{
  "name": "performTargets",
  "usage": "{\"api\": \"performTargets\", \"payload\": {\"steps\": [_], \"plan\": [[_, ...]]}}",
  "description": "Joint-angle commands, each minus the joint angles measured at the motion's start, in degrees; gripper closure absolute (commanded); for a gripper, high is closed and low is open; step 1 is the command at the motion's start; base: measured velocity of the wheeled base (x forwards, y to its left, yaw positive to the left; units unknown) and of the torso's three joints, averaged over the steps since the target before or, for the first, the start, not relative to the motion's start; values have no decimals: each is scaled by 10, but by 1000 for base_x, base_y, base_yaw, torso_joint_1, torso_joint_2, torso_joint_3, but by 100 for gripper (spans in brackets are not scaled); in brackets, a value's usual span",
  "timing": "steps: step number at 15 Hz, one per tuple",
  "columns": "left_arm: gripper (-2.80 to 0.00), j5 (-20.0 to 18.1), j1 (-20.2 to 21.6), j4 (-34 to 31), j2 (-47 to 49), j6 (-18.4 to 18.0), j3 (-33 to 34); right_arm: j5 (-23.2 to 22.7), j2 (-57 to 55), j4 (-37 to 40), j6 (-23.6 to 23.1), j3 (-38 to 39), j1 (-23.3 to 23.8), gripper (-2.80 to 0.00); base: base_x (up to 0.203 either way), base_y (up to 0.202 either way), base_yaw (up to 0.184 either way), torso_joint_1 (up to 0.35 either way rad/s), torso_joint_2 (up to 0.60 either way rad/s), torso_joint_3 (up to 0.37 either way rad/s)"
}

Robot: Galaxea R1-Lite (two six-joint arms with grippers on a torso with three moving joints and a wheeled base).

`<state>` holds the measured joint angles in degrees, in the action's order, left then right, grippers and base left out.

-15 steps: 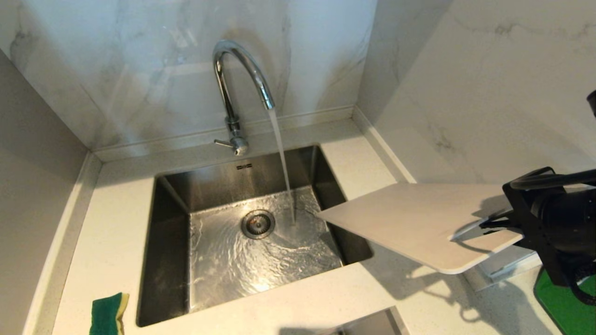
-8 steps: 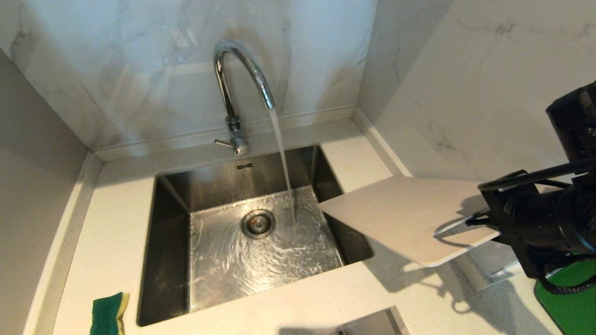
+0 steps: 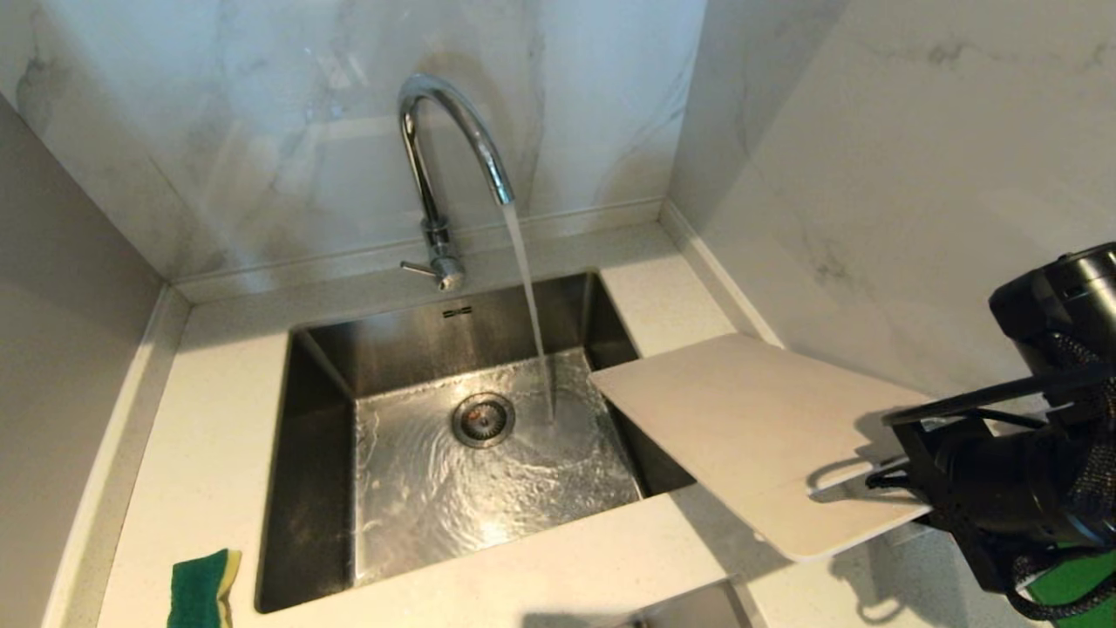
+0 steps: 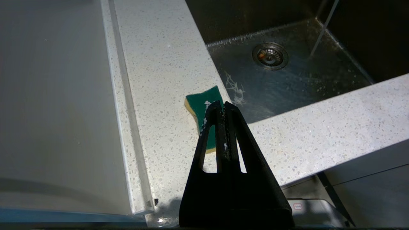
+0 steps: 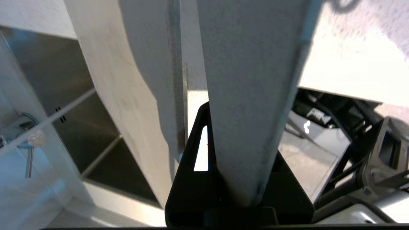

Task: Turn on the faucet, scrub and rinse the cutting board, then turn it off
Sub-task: Put down the cutting board

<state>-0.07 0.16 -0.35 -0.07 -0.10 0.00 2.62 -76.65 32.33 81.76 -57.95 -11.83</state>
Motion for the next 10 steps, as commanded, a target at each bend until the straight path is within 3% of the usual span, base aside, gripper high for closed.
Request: {"api": "performTargets", "payload": {"steps": [1,8,10], "plan": [[0,0,0,0,1,0,1,-10,-2,-33,11,24,-2,0,0,0,0,0,0,0],[0,1,0,0,1,0,1,-41,-19,-63,14,73,-4,0,0,0,0,0,0,0],[0,0,0,0,1,0,1,-50,-23,-107,14,105,-5,0,0,0,0,0,0,0]]}}
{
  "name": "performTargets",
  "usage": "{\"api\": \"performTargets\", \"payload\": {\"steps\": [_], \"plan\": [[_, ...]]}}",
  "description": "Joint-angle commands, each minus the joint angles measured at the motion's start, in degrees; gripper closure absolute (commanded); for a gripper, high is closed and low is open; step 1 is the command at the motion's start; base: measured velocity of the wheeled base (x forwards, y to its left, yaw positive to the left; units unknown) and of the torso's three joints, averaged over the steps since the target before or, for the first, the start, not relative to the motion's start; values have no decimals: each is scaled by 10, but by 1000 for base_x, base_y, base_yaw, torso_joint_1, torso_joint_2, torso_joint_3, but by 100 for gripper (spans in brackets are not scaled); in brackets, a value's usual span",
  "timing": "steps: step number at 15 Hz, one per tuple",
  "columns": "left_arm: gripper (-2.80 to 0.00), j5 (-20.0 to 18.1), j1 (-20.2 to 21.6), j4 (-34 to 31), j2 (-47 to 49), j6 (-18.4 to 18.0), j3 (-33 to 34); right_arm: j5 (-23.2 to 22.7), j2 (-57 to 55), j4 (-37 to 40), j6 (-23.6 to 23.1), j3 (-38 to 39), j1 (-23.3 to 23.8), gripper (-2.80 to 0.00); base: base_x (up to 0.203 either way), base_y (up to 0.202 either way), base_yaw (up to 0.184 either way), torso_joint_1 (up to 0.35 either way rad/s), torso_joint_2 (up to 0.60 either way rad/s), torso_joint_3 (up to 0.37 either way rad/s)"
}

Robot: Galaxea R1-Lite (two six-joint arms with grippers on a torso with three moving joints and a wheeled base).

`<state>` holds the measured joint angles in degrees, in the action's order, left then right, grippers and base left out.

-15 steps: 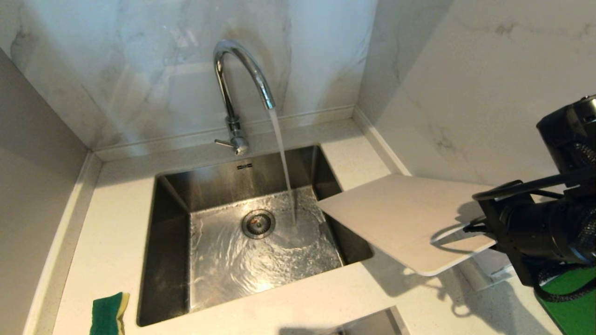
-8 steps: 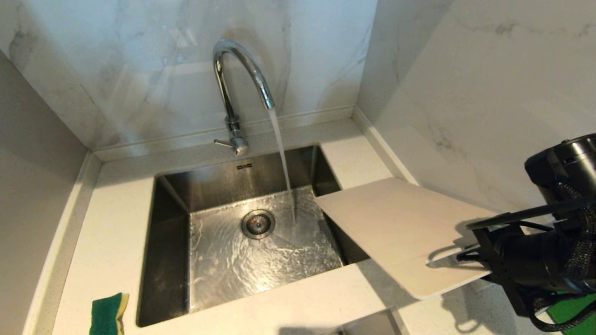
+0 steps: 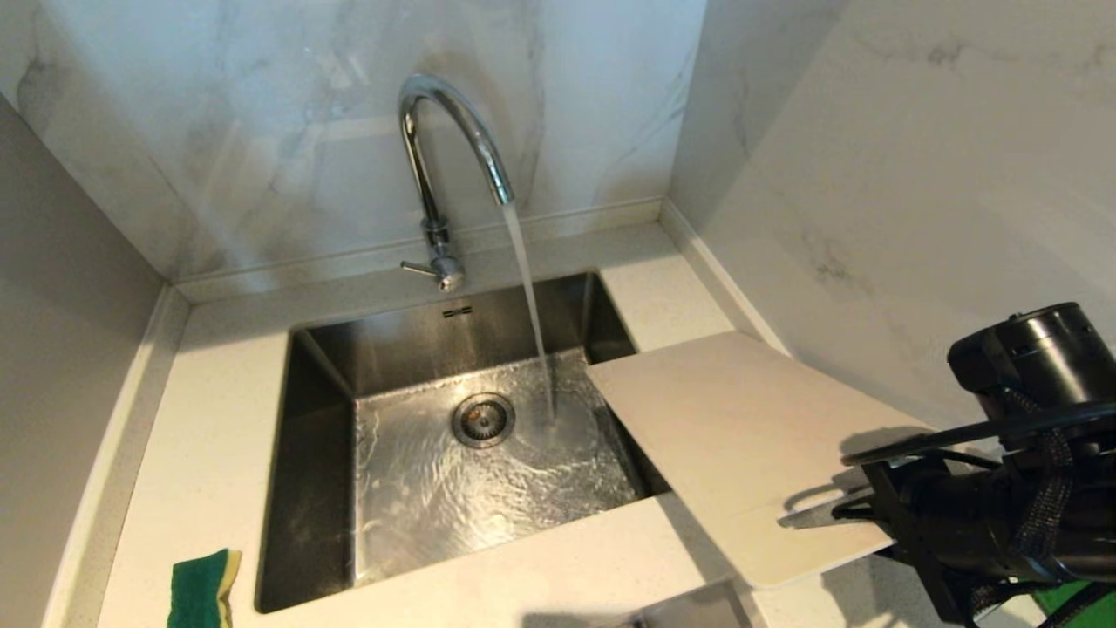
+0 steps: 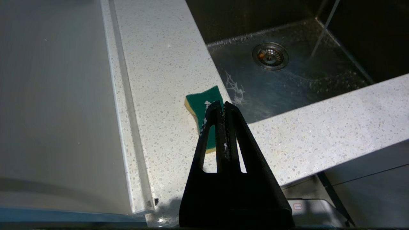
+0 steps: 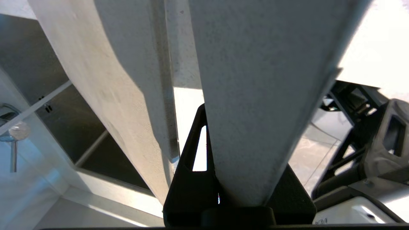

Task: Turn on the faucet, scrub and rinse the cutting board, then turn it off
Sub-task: Put down the cutting board

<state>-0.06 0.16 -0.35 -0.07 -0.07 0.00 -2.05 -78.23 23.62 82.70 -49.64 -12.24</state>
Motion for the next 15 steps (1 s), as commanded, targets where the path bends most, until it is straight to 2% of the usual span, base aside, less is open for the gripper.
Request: {"api": "performTargets", "payload": {"steps": [1,3,10,15], "plan": [[0,0,0,0,1,0,1,-4,-9,-42,4,40,-4,0,0,0,0,0,0,0],[0,0,0,0,1,0,1,-8,-19,-78,5,58,-9,0,0,0,0,0,0,0],[0,0,0,0,1,0,1,-63,-38,-89,6,84,-24,0,0,0,0,0,0,0],[0,0,0,0,1,0,1,-81,-48,-112,5,112,-25,0,0,0,0,0,0,0]]}}
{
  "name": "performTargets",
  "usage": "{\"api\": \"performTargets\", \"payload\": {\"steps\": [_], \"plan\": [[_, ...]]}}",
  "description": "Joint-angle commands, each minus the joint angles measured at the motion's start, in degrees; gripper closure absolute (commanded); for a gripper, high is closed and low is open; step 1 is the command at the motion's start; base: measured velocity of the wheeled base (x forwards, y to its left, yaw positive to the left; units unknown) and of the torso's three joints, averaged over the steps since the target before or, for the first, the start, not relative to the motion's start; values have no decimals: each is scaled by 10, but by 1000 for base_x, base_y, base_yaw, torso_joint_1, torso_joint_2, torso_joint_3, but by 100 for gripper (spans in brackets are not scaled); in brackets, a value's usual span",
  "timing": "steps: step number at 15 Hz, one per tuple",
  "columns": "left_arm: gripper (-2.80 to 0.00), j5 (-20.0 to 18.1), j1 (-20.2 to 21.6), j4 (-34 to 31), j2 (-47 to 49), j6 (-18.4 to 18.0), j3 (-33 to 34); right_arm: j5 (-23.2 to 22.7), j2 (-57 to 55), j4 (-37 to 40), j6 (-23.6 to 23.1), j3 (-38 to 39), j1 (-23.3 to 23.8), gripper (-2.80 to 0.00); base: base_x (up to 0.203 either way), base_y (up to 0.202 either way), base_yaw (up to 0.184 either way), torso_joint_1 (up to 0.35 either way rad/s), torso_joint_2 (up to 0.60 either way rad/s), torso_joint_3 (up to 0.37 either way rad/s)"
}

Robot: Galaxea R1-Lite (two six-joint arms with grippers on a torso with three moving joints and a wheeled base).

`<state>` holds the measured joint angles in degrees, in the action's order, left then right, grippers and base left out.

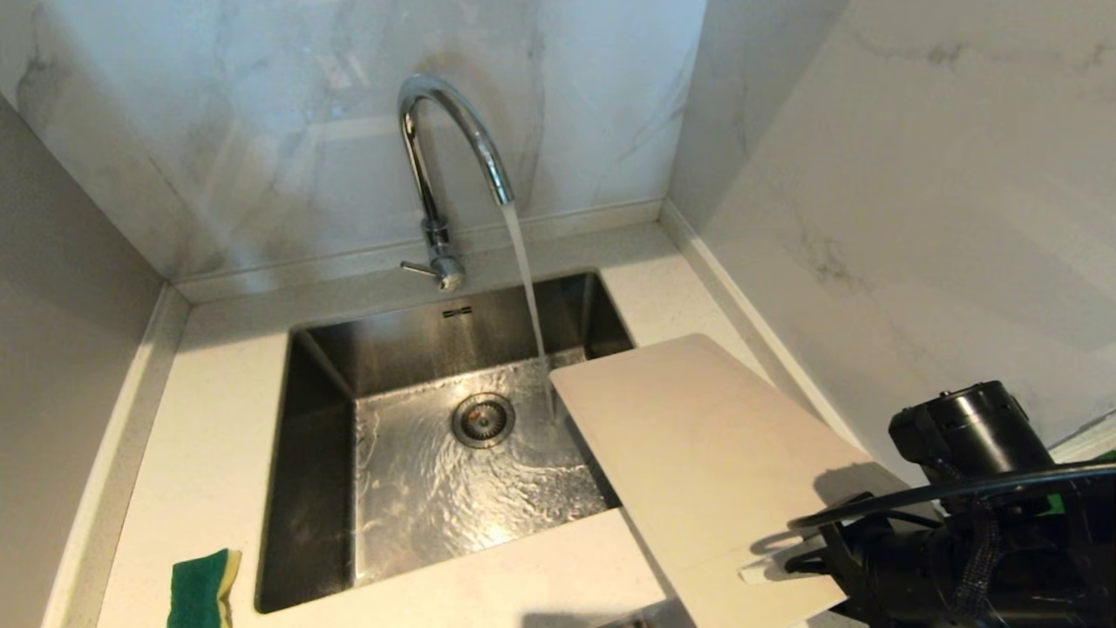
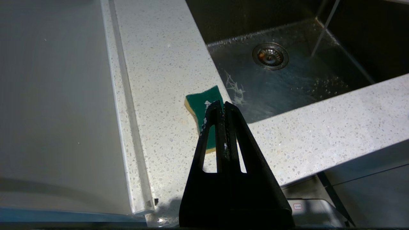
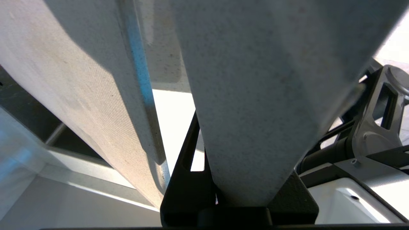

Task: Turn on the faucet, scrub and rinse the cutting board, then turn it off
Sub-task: Put down the cutting board

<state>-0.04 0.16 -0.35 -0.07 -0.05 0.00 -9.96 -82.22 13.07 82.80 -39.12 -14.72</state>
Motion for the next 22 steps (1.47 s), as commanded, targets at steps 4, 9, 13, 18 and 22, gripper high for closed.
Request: {"api": "performTargets", "payload": {"steps": [4,9,13,18,22], "plan": [[0,0,0,0,1,0,1,0,-23,-31,5,18,0,0,0,0,0,0,0,0],[0,0,0,0,1,0,1,-1,-58,-115,6,58,0,0,0,0,0,0,0,0],[0,0,0,0,1,0,1,-3,-62,-156,7,83,0,0,0,0,0,0,0,0],[0,0,0,0,1,0,1,-14,-70,-158,4,99,-11,0,0,0,0,0,0,0],[0,0,0,0,1,0,1,-15,-77,-169,3,113,-14,0,0,0,0,0,0,0]]}}
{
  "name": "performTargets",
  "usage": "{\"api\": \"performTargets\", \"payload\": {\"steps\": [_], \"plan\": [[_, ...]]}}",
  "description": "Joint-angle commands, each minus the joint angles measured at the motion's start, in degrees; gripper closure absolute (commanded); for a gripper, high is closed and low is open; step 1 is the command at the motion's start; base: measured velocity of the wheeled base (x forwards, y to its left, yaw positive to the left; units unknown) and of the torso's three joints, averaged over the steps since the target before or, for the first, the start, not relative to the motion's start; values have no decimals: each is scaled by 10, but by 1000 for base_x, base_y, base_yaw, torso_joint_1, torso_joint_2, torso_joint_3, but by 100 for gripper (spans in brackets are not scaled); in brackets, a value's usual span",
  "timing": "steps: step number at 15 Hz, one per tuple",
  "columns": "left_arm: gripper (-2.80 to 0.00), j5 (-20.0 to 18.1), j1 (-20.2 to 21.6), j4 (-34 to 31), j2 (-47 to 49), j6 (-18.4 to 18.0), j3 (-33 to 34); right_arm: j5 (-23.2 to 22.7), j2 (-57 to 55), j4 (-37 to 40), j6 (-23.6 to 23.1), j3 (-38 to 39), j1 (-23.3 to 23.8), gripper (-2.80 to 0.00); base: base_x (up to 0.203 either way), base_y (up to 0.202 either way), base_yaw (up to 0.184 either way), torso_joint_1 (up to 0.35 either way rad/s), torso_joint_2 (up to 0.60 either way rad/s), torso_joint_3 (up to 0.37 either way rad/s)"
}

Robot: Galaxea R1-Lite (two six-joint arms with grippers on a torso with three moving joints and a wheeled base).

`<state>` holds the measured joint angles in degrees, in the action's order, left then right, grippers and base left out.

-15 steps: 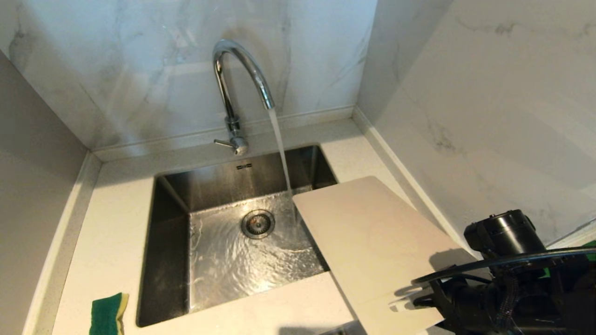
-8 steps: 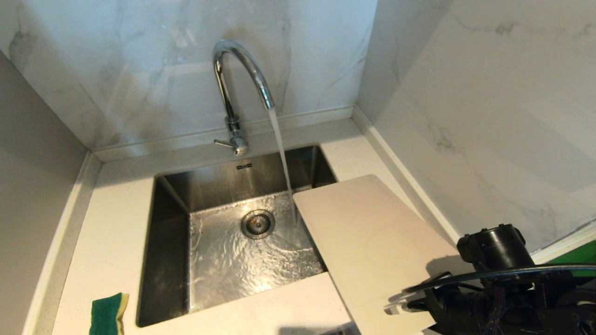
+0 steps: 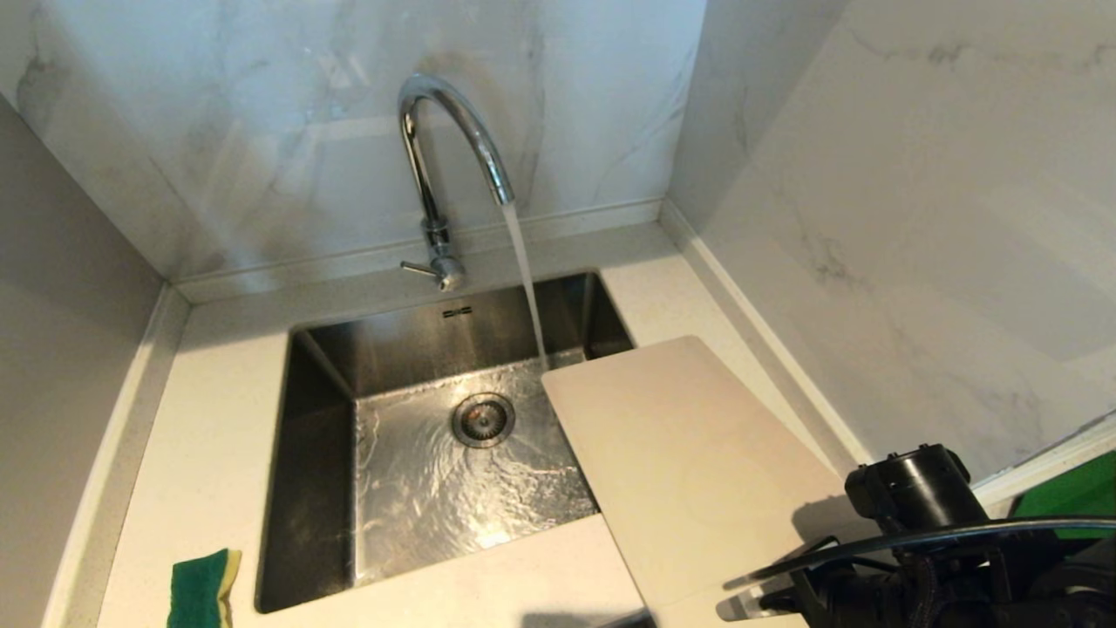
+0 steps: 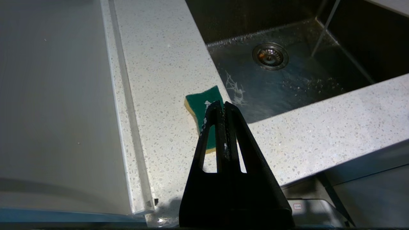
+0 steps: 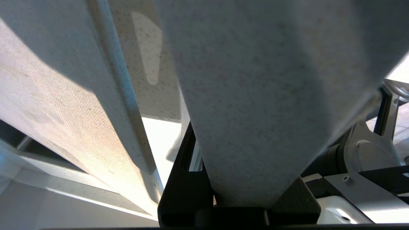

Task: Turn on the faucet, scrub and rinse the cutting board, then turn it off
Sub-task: Put down the cutting board

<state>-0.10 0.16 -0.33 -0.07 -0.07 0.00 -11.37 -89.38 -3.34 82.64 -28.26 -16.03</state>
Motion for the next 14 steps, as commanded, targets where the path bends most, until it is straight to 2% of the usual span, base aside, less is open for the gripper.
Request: {"api": "performTargets", "payload": {"steps": [1,10,14], "plan": [[0,0,0,0,1,0,1,-1,-11,-8,5,6,-1,0,0,0,0,0,0,0],[0,0,0,0,1,0,1,-7,-27,-22,3,10,-2,0,0,0,0,0,0,0],[0,0,0,0,1,0,1,46,-28,-73,28,17,10,0,0,0,0,0,0,0]]}}
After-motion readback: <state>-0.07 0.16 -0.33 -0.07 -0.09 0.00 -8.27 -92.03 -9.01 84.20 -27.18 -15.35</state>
